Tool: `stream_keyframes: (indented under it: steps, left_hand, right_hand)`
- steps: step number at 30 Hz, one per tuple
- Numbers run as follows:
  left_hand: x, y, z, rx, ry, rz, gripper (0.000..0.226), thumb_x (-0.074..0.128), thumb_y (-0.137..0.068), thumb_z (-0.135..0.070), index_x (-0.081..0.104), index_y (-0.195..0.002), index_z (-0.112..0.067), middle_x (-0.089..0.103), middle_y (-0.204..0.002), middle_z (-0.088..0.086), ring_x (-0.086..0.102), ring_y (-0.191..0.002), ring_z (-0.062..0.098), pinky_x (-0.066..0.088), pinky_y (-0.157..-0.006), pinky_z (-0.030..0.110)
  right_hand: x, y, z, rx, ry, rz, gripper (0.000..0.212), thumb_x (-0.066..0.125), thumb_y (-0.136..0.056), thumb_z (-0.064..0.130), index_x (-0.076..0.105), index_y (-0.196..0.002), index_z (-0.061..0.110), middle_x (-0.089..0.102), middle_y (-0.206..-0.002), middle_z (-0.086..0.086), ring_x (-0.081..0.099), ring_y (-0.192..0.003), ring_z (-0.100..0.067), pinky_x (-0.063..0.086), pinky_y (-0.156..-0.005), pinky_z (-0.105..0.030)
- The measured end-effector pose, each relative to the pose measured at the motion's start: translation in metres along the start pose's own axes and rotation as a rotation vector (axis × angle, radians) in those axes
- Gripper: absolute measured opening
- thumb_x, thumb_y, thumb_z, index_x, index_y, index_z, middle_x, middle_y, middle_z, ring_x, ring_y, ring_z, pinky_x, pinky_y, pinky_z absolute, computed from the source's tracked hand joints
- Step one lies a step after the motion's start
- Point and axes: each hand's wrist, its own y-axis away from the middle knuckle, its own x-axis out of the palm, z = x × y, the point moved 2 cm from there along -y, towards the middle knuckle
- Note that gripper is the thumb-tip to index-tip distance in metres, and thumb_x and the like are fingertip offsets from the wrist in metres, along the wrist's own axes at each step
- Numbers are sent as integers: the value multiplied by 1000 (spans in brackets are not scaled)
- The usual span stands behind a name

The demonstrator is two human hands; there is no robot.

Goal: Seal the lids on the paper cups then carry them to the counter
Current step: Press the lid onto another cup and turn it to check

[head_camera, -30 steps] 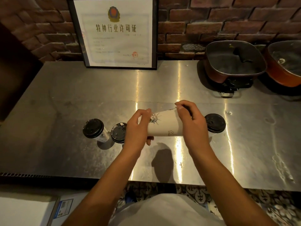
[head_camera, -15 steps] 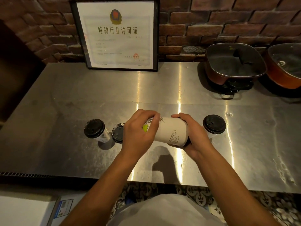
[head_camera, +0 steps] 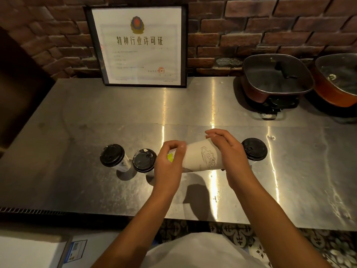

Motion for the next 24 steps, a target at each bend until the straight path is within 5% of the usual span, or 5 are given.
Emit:
stream_keyframes:
  steps: [8, 12, 16, 20, 24]
  left_hand:
    - [-4, 7, -3, 621, -402, 129, 34, 67, -89, -43, 54, -120, -33, 48, -126, -15, 58, -114, 11, 60, -82, 28]
    - [-8, 1, -3, 540, -401, 21, 25, 61, -91, -52, 58, -109, -35, 53, -106, -14, 63, -97, 5, 62, -69, 30]
    - [-6, -5, -4, 240, -219, -37, 10, 62, -96, -41, 59, -93, -32, 63, -99, 1, 69, -90, 18, 61, -57, 33]
    - [-2, -9, -2, -147, 40, -66, 15, 61, -99, -33, 61, -94, -20, 65, -99, 13, 72, -88, 30, 59, -49, 35]
    - [-5, -9, 2, -235, 69, -69, 25, 59, -100, -37, 62, -109, -14, 66, -105, 17, 72, -91, 32, 59, -53, 34]
  right_hand:
    - [-7, -5, -8, 394, -281, 131, 30, 64, -90, 37, 76, -108, 16, 70, -94, -11, 69, -84, -30, 56, -62, -37]
    - [-1, -2, -13, 366, -275, 91, 23, 70, -85, 36, 76, -99, 19, 70, -89, -9, 70, -85, -32, 52, -70, -42]
    - [8, 5, -14, 152, -151, -41, 14, 60, -97, 33, 71, -98, 26, 70, -95, -2, 71, -86, -26, 47, -50, -25]
    - [14, 9, -14, -98, 39, -86, 13, 55, -103, 28, 67, -109, 29, 67, -107, 7, 67, -94, -13, 51, -60, -16]
    - [11, 5, -15, -83, 83, 13, 16, 55, -103, 31, 61, -115, 40, 65, -113, 10, 67, -101, -16, 57, -69, -22]
